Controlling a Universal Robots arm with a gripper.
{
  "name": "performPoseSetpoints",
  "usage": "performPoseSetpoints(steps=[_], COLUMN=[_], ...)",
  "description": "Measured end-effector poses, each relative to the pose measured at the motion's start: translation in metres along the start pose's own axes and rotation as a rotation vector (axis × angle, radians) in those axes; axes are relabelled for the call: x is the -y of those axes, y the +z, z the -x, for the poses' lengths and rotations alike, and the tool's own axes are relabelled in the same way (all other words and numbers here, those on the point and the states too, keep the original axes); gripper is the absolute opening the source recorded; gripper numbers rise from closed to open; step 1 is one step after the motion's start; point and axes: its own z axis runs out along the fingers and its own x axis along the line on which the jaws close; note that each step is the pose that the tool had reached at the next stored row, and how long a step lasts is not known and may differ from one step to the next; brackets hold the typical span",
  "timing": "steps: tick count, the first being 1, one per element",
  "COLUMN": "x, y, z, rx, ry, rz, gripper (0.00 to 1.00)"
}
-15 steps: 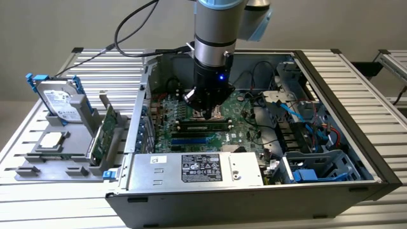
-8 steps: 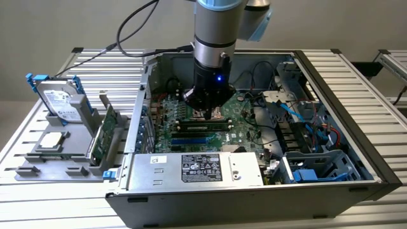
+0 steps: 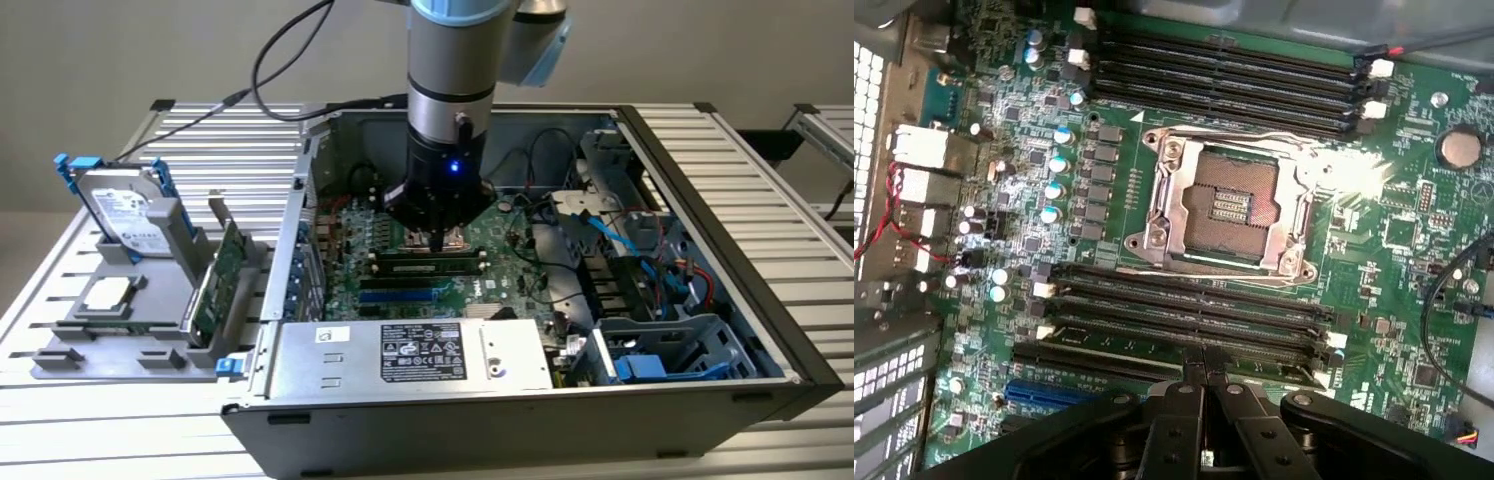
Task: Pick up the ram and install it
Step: 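Press down the ram until it locks into place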
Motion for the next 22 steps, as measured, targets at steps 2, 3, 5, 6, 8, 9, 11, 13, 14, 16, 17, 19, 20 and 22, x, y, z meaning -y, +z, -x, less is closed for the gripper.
performPoseSetpoints(steps=[2, 3, 5, 6, 8, 9, 11, 13, 14, 16, 17, 19, 20, 22], x=[0.0, 0.0, 0.0, 0.0, 0.0003, 0.0007, 0.0024, 0.0053, 0.0072, 0.0109, 0.0123, 0.0131, 0.0131, 0.0131], y=[0.0001, 0.0002, 0.0001, 0.0, -0.001, -0.002, -0.0049, -0.0079, -0.0091, -0.0104, -0.0107, -0.0108, -0.0107, -0.0107], z=[0.0, 0.0, 0.0, 0.0, 0.0, 0.0, 0.0, -0.001, -0.001, -0.001, -0.001, -0.001, -0.001, -0.001], rx=[0.0016, 0.0017, -0.0005, -0.0029, -0.009, -0.0122, -0.0196, -0.0268, -0.0299, -0.0325, -0.0331, -0.0333, -0.0333, -0.0333], ry=[0.035, 0.049, 0.071, 0.08, 0.097, 0.103, 0.114, 0.121, 0.124, 0.129, 0.131, 0.132, 0.132, 0.132], rz=[0.0003, 0.0005, 0.0008, 0.0011, 0.0015, 0.0018, 0.0024, 0.0029, 0.0031, 0.0033, 0.0034, 0.0035, 0.0036, 0.0036], gripper=[0.11, 0.11, 0.11, 0.11, 0.11, 0.11, 0.11, 0.11, 0.11, 0.11, 0.11, 0.11, 0.11, 0.11])
